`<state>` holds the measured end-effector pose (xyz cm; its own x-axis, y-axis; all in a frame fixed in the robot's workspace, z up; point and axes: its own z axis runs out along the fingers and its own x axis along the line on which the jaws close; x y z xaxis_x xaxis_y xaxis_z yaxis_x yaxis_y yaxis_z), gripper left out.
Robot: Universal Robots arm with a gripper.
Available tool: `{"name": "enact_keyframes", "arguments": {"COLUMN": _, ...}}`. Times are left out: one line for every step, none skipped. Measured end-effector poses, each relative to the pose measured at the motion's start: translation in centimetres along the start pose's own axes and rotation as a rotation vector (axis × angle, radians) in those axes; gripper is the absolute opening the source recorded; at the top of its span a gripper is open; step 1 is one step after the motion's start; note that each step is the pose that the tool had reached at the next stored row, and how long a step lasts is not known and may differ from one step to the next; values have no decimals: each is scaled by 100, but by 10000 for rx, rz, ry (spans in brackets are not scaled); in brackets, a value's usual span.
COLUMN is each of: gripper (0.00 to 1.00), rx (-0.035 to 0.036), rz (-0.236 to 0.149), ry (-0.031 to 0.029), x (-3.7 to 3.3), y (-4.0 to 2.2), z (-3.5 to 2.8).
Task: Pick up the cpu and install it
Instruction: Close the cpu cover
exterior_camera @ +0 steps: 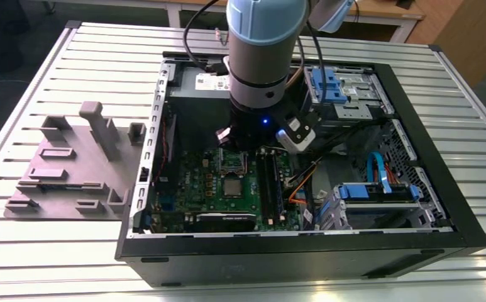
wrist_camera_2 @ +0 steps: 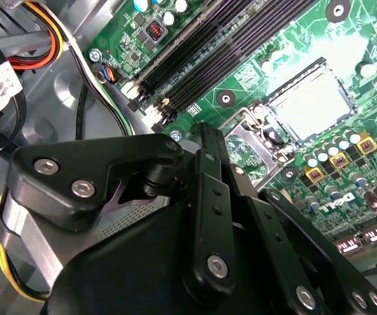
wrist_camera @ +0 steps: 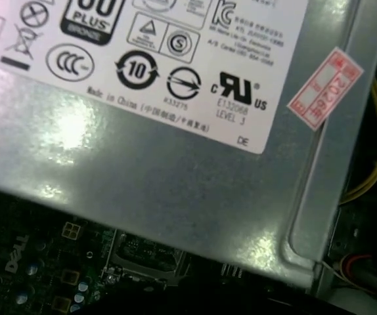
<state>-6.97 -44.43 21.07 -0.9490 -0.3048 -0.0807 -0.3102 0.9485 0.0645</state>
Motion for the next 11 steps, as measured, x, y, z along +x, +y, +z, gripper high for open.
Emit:
{"name": "enact_keyframes", "arguments": {"gripper": 10, "rx": -1, "rz": 1, "ry": 5, "x": 1, "y": 0, "z": 8}}
{"name": "enact_keyframes", "arguments": {"gripper": 10, "rx": -2, "rz": 2, "ry": 10, "x": 1, "y": 0, "z": 16}}
{"name": "enact_keyframes", "arguments": {"gripper": 10, "rx": -2, "rz": 3, "ry": 10, "x": 2, "y": 0, "z": 23}}
{"name": "enact_keyframes", "arguments": {"gripper": 10, "rx": -2, "rz": 2, "ry": 12, "x": 4, "y": 0, "z": 27}}
{"name": "enact_keyframes", "arguments": {"gripper": 10, "rx": -2, "rz": 2, "ry": 12, "x": 5, "y": 0, "z": 31}}
{"name": "enact_keyframes", "arguments": {"gripper": 10, "rx": -3, "rz": 1, "ry": 11, "x": 5, "y": 0, "z": 36}}
{"name": "enact_keyframes", "arguments": {"gripper": 10, "rx": -3, "rz": 0, "ry": 11, "x": 6, "y": 0, "z": 41}}
{"name": "enact_keyframes", "arguments": {"gripper": 10, "rx": -3, "rz": 1, "ry": 11, "x": 6, "y": 0, "z": 47}}
{"name": "enact_keyframes", "arguments": {"gripper": 10, "rx": -3, "rz": 2, "ry": 11, "x": 7, "y": 1, "z": 56}}
{"name": "enact_keyframes", "arguments": {"gripper": 10, "rx": -4, "rz": 1, "ry": 10, "x": 7, "y": 1, "z": 66}}
{"name": "enact_keyframes", "arguments": {"gripper": 10, "rx": -3, "rz": 1, "ry": 10, "x": 7, "y": 1, "z": 73}}
